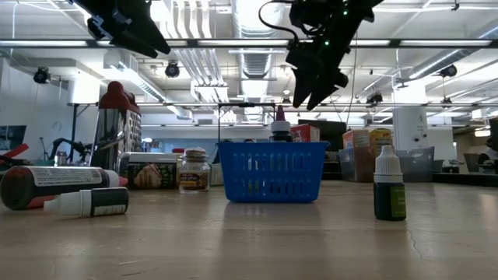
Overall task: Pick & Place Kitchen Items
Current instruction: Put the red cereal box into the black bin
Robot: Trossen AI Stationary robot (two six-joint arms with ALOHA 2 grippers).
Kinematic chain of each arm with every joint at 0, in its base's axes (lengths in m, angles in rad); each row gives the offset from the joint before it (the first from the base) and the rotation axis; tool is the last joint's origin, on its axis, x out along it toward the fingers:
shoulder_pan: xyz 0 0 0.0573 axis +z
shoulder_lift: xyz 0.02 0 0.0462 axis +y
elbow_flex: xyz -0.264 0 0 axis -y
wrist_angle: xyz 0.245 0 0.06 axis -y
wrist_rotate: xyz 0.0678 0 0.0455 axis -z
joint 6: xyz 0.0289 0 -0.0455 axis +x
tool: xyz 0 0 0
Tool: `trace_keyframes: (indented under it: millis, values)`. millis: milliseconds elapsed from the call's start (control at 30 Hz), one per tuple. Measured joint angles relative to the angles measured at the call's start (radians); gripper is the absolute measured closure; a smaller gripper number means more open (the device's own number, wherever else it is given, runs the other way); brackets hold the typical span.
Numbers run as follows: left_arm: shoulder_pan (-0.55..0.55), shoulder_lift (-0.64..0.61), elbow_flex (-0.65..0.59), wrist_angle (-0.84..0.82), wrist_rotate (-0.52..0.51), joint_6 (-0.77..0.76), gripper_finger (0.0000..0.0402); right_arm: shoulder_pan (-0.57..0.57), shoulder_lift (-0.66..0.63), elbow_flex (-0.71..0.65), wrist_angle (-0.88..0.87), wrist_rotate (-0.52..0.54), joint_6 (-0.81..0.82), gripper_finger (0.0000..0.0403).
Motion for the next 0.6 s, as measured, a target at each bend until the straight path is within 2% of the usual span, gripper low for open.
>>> trace_keyframes:
  millis: [133,600]
  values:
    - [0.0,0.0,0.0,0.0,0.0,0.0,0.0101,-0.037,0.032,0.011,0.001,-0.047,-0.015,0.0107]
    - [0.0,0.0,0.0,0.0,0.0,0.0,0.0101,-0.086,0.078,-0.003,0.003,-0.084,-0.03,0.0136]
